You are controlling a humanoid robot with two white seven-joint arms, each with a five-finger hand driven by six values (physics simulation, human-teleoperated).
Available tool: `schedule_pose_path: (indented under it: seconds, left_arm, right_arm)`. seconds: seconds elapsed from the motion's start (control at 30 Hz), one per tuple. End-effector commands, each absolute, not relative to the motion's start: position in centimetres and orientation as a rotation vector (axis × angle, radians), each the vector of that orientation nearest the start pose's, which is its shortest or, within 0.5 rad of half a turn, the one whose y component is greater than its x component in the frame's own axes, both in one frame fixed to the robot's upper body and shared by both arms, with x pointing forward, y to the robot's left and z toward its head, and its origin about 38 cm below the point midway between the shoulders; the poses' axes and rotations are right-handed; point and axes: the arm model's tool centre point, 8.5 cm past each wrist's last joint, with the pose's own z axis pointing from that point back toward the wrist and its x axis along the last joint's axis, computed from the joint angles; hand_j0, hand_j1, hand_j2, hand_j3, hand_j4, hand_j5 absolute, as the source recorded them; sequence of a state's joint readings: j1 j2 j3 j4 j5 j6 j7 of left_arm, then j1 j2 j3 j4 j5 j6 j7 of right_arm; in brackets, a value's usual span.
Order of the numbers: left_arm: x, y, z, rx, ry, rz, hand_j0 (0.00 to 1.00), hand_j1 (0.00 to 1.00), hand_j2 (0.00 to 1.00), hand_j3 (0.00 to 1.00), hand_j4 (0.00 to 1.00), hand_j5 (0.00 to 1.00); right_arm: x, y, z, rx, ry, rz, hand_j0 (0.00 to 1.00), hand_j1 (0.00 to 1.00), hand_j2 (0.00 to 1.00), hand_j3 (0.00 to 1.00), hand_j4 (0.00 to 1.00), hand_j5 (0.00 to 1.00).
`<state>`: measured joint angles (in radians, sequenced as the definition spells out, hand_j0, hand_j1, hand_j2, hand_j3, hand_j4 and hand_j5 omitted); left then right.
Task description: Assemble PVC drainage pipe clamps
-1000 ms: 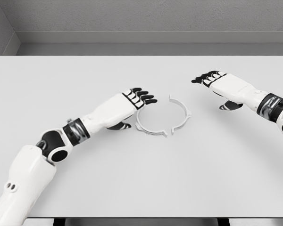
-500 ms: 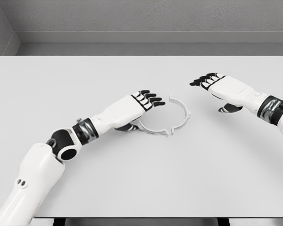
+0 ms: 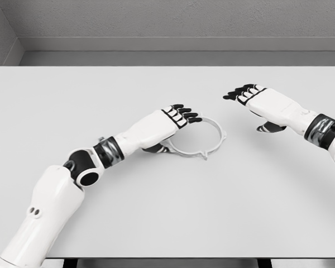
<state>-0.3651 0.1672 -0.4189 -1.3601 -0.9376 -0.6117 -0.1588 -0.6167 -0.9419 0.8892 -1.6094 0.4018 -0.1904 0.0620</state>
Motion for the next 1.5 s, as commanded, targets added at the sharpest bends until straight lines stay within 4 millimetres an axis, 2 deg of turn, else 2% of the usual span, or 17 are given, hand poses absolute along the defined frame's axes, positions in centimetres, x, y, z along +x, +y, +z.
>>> schedule_pose_path:
  seconds: [0.0,0.1,0.2,0.3,0.43,0.5,0.67,1.1,1.47]
  left_arm:
    - [41.1,11.3,11.7,0.372,-1.907,-1.744,1.00,1.00,1.00,1.00,1.00,1.00]
    - [41.3,11.9,11.8,0.386,-1.900,-1.748,1.00,1.00,1.00,1.00,1.00,1.00]
    - [41.9,14.5,11.9,0.440,-1.861,-1.743,1.00,1.00,1.00,1.00,1.00,1.00]
    - [42.1,14.8,11.9,0.448,-1.855,-1.735,1.00,1.00,1.00,1.00,1.00,1.00]
    - [42.6,14.2,12.0,0.439,-1.859,-1.729,1.00,1.00,1.00,1.00,1.00,1.00]
    - [42.9,13.3,12.6,0.436,-1.884,-1.720,1.00,1.00,1.00,1.00,1.00,1.00]
    - [42.8,11.7,12.3,0.398,-1.899,-1.718,1.00,1.00,1.00,1.00,1.00,1.00]
    - [43.4,12.6,11.5,0.401,-1.856,-1.718,1.00,1.00,1.00,1.00,1.00,1.00]
    - [43.2,9.8,11.8,0.360,-1.895,-1.710,1.00,1.00,1.00,1.00,1.00,1.00]
  right_arm:
    - [41.5,-29.4,18.6,-0.630,-1.483,1.803,1.00,1.00,1.00,1.00,1.00,1.00]
    - [41.4,-29.3,18.4,-0.623,-1.482,1.803,1.00,1.00,1.00,1.00,1.00,1.00]
    - [41.4,-29.3,18.4,-0.624,-1.481,1.803,1.00,1.00,1.00,1.00,1.00,1.00]
    - [41.4,-29.4,18.5,-0.626,-1.481,1.802,1.00,1.00,1.00,1.00,1.00,1.00]
    - [41.4,-29.3,18.5,-0.624,-1.484,1.802,1.00,1.00,1.00,1.00,1.00,1.00]
    - [41.4,-29.3,18.5,-0.621,-1.484,1.803,1.00,1.00,1.00,1.00,1.00,1.00]
    - [41.4,-29.3,18.5,-0.624,-1.486,1.802,1.00,1.00,1.00,1.00,1.00,1.00]
    - [41.4,-29.2,18.5,-0.619,-1.491,1.804,1.00,1.00,1.00,1.00,1.00,1.00]
    - [41.4,-29.2,18.5,-0.619,-1.491,1.804,1.00,1.00,1.00,1.00,1.00,1.00]
